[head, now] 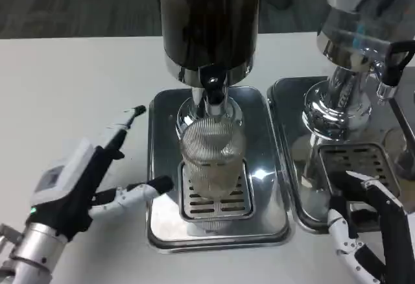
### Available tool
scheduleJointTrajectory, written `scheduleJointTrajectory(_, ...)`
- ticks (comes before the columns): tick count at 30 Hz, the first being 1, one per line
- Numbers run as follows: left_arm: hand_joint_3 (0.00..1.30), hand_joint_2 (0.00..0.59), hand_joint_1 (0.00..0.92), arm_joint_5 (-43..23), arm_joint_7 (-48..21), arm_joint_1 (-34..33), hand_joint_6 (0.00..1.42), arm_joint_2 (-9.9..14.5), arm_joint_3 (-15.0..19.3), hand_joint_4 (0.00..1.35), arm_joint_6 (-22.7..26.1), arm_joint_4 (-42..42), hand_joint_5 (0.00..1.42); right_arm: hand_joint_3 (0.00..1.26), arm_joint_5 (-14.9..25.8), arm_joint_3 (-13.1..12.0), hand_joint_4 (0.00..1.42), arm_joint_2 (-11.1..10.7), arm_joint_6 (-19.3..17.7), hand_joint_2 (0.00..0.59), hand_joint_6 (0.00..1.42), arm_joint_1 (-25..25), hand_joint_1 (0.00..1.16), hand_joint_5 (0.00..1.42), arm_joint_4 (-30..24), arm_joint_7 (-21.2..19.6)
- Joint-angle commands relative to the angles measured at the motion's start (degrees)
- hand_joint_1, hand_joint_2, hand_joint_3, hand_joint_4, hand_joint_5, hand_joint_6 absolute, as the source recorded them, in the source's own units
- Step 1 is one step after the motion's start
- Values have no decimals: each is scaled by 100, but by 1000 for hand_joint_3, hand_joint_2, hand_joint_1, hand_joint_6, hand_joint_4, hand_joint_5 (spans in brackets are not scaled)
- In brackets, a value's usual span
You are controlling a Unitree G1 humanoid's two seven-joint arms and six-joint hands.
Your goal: Grasp the cup under the faucet to collect the drink, then remove the cup.
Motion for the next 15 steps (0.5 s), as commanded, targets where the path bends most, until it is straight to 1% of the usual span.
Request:
scheduleJointTrajectory(1, 83, 6, 74, -320, -99, 278, 430, 320, 450, 0, -199, -240, 119, 411, -47, 36, 369, 69, -28, 485, 518, -80, 486, 372, 31, -107)
scheduleJointTrajectory(5, 83, 5, 73, -578, -235, 372, 419, 508, 776, 10, -332, -273, 125, 411, -93, 57, 373, 126, -11, 486, 518, -123, 483, 374, 58, -158)
scheduleJointTrajectory(7, 83, 4, 61, -807, -369, 394, 416, 617, 973, 22, -457, -338, 126, 411, -98, 66, 374, 135, -11, 486, 518, -140, 482, 377, 78, -178)
scheduleJointTrajectory(9, 89, 10, 59, -975, -495, 401, 415, 656, 1114, 44, -559, -406, 141, 411, -103, 70, 375, 132, -15, 486, 518, -162, 481, 379, 97, -192)
scheduleJointTrajectory(12, 149, 44, 42, -1523, -888, 344, 395, 708, 1298, 116, -771, -495, 184, 410, -96, 70, 377, 131, -16, 487, 518, -203, 479, 381, 123, -206)
scheduleJointTrajectory(15, 228, 69, 25, -2234, -1379, 239, 403, 650, 1425, 250, -929, -491, 280, 410, -87, 63, 381, 125, -23, 487, 518, -234, 478, 382, 140, -213)
